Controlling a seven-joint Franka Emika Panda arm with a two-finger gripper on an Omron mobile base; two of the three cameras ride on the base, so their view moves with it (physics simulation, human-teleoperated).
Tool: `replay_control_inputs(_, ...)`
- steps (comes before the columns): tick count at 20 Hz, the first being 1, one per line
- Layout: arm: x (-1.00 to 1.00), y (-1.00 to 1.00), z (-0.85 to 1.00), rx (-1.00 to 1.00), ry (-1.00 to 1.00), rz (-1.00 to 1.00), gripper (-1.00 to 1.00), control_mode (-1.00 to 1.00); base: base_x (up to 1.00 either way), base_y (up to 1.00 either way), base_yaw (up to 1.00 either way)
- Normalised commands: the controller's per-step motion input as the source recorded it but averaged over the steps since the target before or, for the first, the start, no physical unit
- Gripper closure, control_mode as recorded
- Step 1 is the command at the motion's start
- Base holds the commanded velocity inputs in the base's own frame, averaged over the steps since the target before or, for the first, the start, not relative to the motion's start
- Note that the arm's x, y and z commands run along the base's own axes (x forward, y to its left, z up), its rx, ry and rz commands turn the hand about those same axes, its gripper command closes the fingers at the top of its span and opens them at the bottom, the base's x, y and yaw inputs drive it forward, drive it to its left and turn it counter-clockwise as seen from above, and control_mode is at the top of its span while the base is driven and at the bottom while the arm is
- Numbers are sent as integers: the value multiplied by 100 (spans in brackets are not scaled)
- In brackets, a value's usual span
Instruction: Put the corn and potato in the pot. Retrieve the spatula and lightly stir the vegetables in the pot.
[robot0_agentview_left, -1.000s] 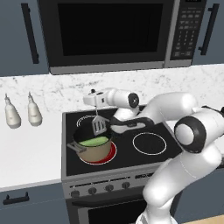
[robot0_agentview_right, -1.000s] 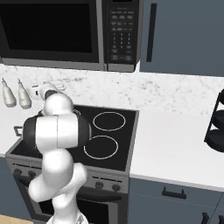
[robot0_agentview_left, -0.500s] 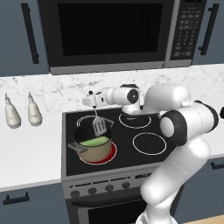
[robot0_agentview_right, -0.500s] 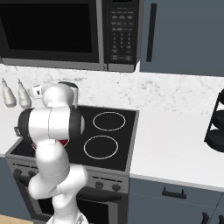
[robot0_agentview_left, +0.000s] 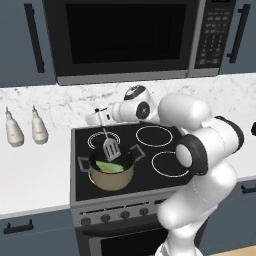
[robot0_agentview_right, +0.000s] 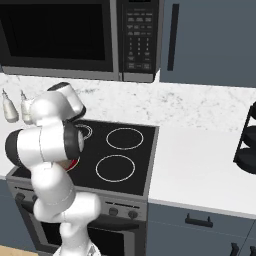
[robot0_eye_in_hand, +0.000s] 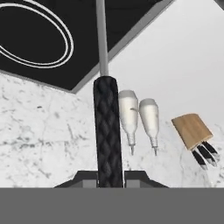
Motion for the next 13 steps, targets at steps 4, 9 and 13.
replay_control_inputs(4, 5, 6, -4, 1, -24, -15, 100, -100, 0, 0, 0)
replay_control_inputs(9, 1, -3, -18, 5, -6, -16, 100, -100, 0, 0, 0)
replay_control_inputs(13, -10, -13, -69, 8, 0, -18, 100, -100, 0, 0, 0)
